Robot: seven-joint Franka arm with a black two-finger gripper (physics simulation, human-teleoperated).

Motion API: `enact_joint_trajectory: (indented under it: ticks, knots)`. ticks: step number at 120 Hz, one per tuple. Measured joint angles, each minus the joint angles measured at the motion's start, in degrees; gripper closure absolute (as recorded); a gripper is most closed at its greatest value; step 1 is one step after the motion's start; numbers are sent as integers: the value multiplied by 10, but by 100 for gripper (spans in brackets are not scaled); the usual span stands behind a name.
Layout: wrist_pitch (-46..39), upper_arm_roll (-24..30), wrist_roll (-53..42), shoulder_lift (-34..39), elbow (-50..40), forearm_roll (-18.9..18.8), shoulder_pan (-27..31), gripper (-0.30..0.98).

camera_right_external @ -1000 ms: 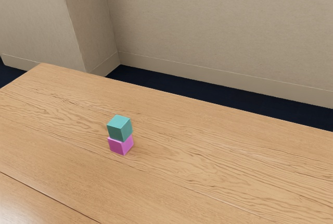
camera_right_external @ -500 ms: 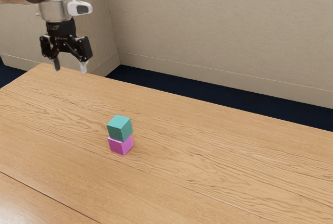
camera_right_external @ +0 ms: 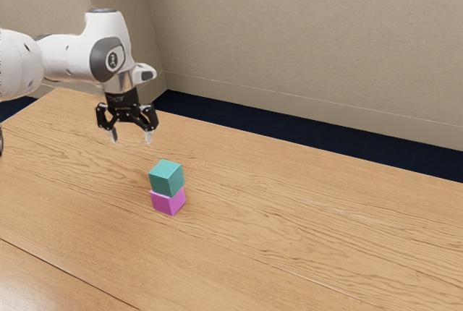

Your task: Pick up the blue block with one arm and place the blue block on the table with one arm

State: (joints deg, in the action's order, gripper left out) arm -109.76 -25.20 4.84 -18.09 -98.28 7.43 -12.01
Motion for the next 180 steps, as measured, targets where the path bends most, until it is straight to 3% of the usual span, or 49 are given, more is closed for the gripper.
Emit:
enact_joint_trajectory:
  ticks: [27, 78, 180]
  knots:
    - [-51, 58, -75, 27, -77, 11, -2, 0]
    - [-149, 86, -223, 33, -112, 32, -1, 0]
    - [-221, 88, -178, 8, -146, 36, -2, 0]
